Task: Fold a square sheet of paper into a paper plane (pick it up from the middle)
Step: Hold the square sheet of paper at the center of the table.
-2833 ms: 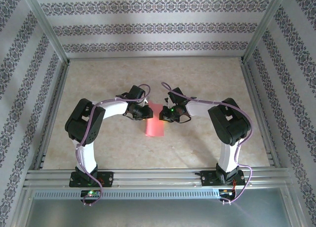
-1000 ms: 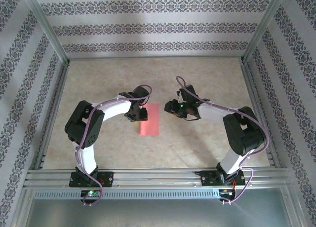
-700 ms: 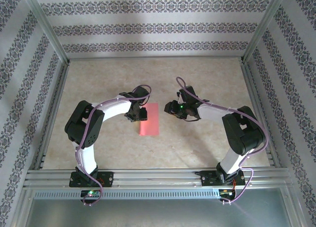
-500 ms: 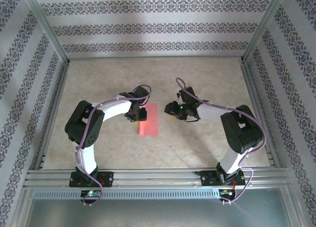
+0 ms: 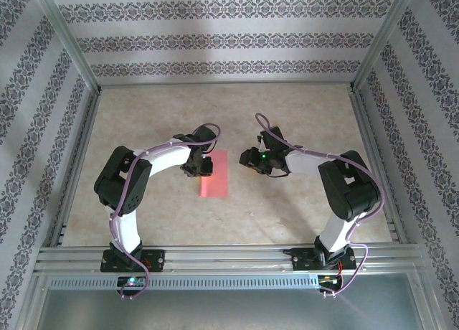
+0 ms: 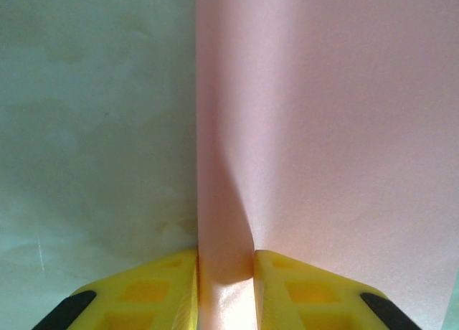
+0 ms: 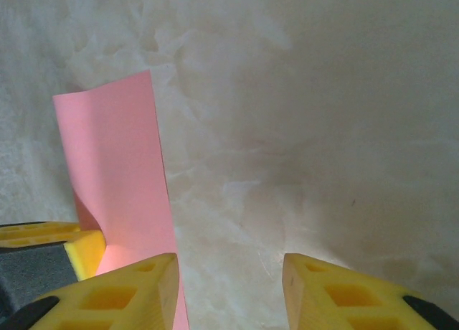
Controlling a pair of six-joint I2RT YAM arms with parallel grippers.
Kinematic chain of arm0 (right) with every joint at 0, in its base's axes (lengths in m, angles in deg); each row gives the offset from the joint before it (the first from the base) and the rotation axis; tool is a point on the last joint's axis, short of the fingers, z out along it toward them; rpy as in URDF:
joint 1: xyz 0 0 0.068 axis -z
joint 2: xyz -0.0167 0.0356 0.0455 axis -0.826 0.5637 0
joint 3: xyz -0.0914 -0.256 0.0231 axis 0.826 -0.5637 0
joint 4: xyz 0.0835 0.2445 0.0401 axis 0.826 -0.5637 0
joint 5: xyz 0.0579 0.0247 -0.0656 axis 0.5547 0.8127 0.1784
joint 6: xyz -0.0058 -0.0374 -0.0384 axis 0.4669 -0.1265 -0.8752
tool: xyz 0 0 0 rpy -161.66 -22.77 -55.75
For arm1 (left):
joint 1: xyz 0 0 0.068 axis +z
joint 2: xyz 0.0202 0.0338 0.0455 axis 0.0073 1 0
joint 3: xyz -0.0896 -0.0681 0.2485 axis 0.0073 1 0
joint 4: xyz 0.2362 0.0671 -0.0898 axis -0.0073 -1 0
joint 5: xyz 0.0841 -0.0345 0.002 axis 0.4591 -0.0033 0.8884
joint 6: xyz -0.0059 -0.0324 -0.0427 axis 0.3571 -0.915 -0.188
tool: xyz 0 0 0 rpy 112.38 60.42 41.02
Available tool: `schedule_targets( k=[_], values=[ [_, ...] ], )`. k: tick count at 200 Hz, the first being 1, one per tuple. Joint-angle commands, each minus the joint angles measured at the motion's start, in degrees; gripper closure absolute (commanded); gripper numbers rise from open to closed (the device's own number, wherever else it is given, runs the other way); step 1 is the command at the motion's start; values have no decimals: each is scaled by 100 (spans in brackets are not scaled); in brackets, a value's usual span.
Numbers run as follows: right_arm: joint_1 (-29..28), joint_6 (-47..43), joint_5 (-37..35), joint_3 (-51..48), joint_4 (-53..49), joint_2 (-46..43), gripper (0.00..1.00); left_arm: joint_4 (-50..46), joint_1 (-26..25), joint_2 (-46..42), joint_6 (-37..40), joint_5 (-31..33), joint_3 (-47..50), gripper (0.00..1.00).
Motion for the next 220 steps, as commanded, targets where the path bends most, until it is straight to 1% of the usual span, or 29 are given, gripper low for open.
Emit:
schedule_targets(
  k=[1,17,44,87,149,201,220],
  values=[
    [-65,-172,268,116,79,96,59,-131,-6,-10,189,-206,-15,75],
    [-227,-333,382,248,65,103,63,-42,34,-67,205,-354,24,77],
    [-519,-446,347,493,-90,247,69,202,126,-184,151,-641,163,79],
    [-634,-238,323,551,-130,485,71,849,171,-445,-143,-1357,404,80],
    [-669,-287,394,757,-361,744,71,1103,337,-494,-148,-1518,679,78],
    [-675,-300,358,905,-571,1022,72,1154,400,-576,-120,-1633,738,73],
    [-695,-300,333,920,-625,1069,72,1106,402,-675,-120,-1658,725,68]
  ],
)
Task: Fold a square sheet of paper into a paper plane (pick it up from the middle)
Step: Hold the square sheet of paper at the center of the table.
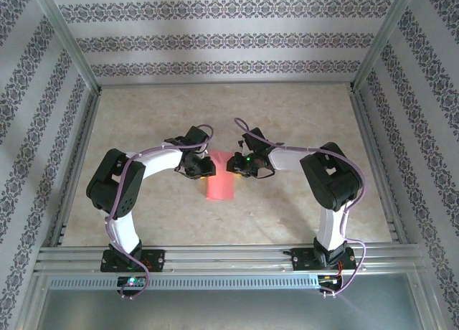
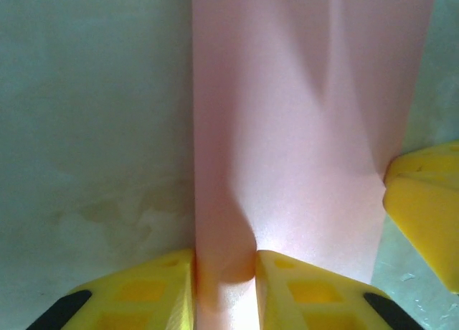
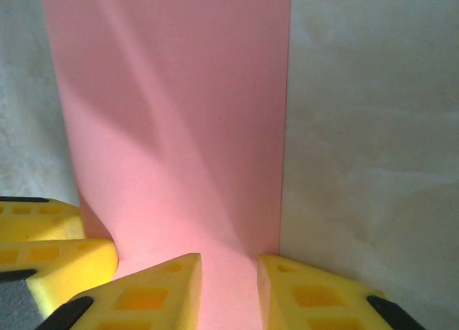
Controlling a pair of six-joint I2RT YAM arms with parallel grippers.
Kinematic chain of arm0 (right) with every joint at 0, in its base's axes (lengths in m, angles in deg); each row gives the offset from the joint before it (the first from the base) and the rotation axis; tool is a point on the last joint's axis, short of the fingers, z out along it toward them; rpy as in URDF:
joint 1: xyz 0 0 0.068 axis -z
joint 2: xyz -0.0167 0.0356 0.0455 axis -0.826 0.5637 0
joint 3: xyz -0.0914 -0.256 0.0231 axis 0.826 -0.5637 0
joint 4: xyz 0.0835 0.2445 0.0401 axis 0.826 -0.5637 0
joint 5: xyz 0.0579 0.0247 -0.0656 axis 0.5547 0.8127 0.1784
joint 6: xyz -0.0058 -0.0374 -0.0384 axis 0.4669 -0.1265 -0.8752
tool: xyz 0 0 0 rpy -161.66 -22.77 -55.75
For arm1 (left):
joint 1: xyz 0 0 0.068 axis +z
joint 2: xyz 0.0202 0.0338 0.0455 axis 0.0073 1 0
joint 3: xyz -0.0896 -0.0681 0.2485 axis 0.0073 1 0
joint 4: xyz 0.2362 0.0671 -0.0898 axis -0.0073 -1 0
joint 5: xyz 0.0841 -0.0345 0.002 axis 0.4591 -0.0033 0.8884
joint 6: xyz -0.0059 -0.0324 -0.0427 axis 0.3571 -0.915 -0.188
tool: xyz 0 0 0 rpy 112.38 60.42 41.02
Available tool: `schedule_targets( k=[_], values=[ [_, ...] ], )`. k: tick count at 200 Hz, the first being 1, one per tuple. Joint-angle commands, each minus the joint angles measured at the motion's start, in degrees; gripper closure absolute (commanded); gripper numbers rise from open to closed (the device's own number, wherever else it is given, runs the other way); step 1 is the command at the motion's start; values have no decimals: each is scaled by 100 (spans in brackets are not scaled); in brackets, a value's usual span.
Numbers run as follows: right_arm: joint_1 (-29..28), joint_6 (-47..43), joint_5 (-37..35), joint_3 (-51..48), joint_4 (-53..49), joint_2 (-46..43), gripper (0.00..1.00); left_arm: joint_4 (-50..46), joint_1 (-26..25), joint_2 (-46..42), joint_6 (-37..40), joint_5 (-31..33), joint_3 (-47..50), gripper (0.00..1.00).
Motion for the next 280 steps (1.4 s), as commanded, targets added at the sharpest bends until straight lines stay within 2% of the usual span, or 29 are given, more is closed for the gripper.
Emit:
schedule_targets(
  k=[1,46,75,100,160,200,247,280],
  values=[
    [-53,-22,-2,114,-234,179,72,87,87,-305,-20,-126,67,68],
    [-62,-12,-107,150,-349,196,72,-96,-24,-450,-261,-28,52,48],
    [-63,24,-116,150,-350,221,71,-561,-155,-309,-336,492,-126,38],
    [-65,37,-104,167,-355,241,71,-780,-191,-146,-303,689,-254,36],
    [-70,98,-12,156,-306,259,71,-726,-400,-51,-300,459,-512,32],
    [-44,146,76,125,-205,198,71,-970,-461,183,-318,786,-578,35],
    [116,221,312,-8,88,-190,67,-861,-449,201,-291,774,-483,53],
    [300,90,181,-175,149,-633,64,-663,-329,106,-309,685,-275,62]
  ],
)
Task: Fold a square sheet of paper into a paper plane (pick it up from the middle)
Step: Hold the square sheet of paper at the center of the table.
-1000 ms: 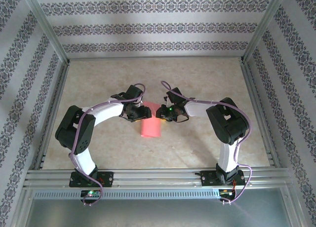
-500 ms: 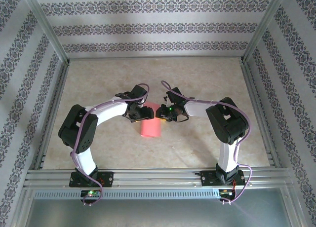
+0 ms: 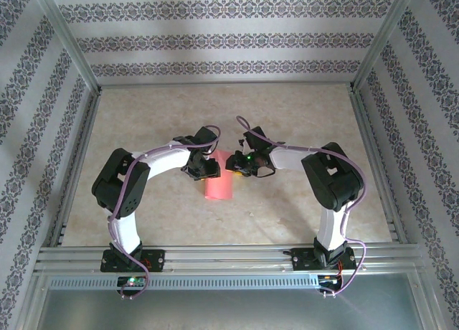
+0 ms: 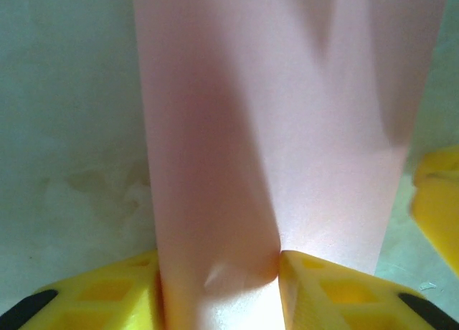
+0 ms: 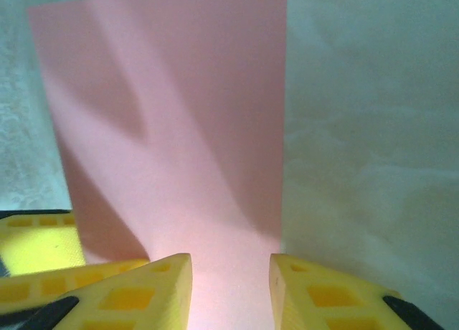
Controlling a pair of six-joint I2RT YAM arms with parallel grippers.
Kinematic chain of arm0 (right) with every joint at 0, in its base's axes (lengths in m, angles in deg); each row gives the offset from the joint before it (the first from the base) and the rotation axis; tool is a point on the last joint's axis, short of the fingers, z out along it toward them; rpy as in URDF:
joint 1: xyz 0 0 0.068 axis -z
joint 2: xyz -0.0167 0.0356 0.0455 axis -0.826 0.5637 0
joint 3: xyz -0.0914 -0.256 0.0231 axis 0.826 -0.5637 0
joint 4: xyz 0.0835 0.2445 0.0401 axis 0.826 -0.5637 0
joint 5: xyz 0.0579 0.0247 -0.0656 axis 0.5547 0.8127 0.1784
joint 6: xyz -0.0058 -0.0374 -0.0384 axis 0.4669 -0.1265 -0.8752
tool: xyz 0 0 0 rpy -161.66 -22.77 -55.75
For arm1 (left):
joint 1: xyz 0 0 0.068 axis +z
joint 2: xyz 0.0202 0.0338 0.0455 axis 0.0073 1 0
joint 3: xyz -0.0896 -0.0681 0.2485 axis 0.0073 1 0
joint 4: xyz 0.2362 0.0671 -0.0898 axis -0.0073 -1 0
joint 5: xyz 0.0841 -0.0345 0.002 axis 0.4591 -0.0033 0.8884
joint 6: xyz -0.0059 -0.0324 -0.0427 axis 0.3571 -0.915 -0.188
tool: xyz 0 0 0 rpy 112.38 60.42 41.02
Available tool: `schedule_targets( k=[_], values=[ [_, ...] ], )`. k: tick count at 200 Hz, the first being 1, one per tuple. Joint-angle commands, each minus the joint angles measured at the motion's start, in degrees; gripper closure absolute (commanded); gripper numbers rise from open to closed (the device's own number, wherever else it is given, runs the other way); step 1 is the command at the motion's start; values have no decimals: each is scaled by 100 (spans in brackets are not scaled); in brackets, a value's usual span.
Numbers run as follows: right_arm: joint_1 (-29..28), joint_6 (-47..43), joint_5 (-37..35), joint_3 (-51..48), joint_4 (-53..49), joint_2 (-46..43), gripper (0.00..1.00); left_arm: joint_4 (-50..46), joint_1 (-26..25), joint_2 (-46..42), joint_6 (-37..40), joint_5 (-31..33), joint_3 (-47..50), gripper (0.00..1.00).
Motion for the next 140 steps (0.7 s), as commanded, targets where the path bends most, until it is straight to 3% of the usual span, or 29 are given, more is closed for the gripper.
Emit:
schedule_targets(
  k=[1,140],
  values=[
    [166,-69,-24,-127,122,-480,64,42,98,-98,-7,19,207,63],
    [138,-67,-73,-99,130,-212,64,161,342,-87,-100,48,441,78]
  ],
)
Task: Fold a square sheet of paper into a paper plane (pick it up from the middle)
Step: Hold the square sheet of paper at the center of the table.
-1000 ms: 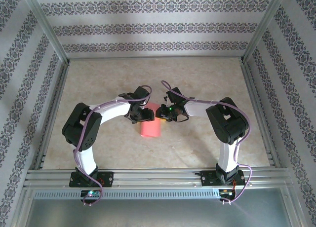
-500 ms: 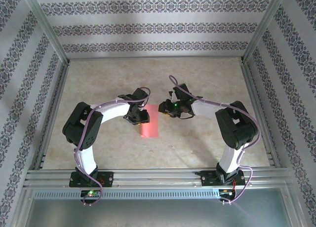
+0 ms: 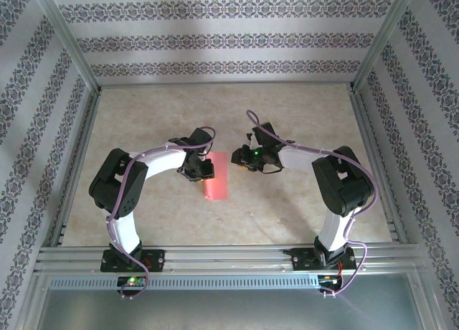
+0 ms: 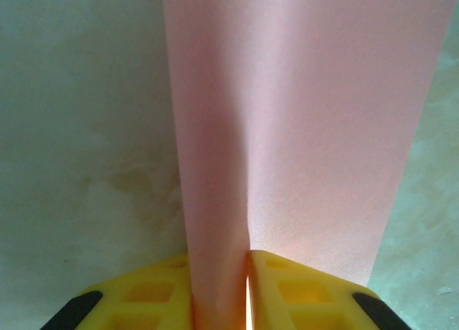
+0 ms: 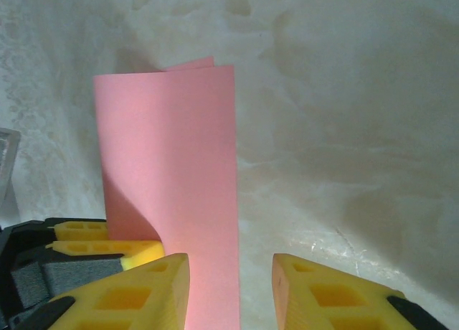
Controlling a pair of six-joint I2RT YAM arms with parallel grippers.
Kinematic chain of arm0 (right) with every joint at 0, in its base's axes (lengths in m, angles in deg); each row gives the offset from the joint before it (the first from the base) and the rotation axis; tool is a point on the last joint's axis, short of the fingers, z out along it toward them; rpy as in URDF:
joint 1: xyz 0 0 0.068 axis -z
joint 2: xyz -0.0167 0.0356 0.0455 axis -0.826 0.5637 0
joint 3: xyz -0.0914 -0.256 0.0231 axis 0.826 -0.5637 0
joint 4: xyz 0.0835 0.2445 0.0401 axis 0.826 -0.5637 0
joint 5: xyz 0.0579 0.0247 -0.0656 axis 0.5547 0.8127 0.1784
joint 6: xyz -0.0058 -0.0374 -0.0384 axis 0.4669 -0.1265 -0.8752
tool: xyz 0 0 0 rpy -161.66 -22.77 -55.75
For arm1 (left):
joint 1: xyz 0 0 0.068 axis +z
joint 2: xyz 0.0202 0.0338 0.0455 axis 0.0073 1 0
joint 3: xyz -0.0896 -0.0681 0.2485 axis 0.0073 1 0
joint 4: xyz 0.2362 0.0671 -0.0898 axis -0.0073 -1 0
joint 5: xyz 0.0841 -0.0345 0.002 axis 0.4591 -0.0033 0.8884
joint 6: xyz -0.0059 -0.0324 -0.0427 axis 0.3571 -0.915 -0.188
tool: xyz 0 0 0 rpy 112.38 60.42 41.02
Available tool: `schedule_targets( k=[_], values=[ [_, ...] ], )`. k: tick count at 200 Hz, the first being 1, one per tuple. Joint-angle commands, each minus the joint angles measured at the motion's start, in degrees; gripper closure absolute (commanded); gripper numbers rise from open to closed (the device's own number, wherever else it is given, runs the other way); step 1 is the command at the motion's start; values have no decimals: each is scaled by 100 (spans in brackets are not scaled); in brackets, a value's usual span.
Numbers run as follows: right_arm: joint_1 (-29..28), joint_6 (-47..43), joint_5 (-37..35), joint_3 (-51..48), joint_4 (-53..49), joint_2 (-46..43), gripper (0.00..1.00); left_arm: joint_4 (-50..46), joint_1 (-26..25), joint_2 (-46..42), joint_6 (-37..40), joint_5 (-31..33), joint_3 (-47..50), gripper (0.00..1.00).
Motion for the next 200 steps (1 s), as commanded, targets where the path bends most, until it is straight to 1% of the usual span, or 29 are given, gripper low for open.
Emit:
schedule_targets(
  k=[1,37,80,118,161,180,200],
  values=[
    [-100,-43,-37,63,9,134,64,-70,111,-8,-98,199,120,78],
    [-139,-25,-52,104,9,175,65,-38,109,40,-148,221,144,79],
    [-158,-25,-107,130,-17,206,65,-5,119,8,-215,228,139,82],
    [-311,-108,-125,277,-112,341,66,97,119,-3,-467,244,213,83],
    [-422,-70,-157,365,-122,447,67,142,127,71,-701,267,282,82],
    [-423,-41,-218,353,-113,426,67,116,129,101,-733,303,287,78],
    [-426,-28,-261,372,-106,419,67,89,126,83,-757,366,294,78]
  ],
)
